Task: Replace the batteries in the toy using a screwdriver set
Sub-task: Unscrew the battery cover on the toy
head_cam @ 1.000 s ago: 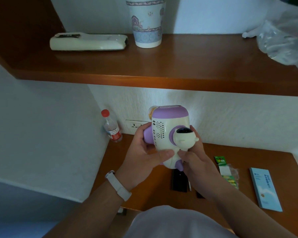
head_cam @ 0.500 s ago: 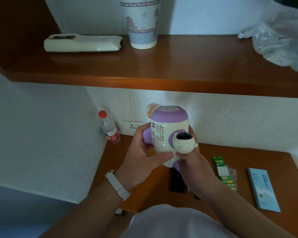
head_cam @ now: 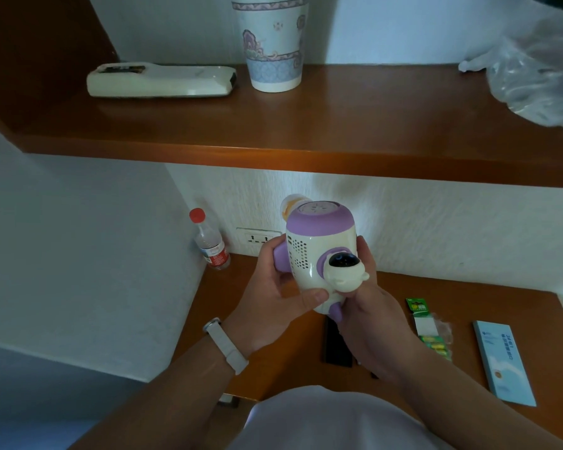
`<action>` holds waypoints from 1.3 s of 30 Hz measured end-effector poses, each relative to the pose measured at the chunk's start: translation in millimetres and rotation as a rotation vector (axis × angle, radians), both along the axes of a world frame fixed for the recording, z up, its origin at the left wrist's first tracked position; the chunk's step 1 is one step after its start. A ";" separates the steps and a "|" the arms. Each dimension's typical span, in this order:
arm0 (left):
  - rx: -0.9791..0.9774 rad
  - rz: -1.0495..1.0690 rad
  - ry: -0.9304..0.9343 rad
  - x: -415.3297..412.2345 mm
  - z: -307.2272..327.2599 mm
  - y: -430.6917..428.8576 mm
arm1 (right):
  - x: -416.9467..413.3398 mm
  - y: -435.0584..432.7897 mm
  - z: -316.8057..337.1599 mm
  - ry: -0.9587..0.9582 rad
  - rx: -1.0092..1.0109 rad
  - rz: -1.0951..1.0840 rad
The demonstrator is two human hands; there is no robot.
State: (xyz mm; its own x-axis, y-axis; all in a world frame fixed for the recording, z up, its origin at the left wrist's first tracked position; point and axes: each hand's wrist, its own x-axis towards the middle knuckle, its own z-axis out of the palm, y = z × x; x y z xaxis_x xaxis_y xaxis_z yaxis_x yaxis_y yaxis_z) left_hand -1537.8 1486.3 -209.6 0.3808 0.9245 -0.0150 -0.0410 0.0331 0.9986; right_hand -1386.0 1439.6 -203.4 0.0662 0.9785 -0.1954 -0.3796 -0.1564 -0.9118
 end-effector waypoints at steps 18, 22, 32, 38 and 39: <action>-0.011 0.021 0.082 -4.2 -28.4 -1.0 | -6.4 -0.7 -23.6 0.089 0.011 0.049; -0.013 0.011 0.107 -1.9 -30.3 -0.9 | -4.7 -2.4 -22.8 0.137 -0.014 0.038; -0.003 0.007 0.128 2.7 -34.6 1.7 | -3.6 -2.1 -21.4 0.224 -0.027 0.033; 0.004 -0.014 0.170 -3.1 -40.5 2.0 | 0.1 -1.8 -30.9 0.415 -0.147 0.098; 0.004 -0.012 0.178 -3.0 -41.2 1.7 | 0.5 -1.4 -33.2 0.437 -0.159 0.104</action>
State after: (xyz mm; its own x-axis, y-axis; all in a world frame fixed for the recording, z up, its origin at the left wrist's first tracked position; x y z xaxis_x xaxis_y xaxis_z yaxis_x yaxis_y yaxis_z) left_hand -1540.8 1488.0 -250.8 0.3837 0.9201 -0.0792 0.1364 0.0283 0.9902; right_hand -1385.5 1438.2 -236.6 -0.1525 0.9313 -0.3309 -0.6969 -0.3387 -0.6321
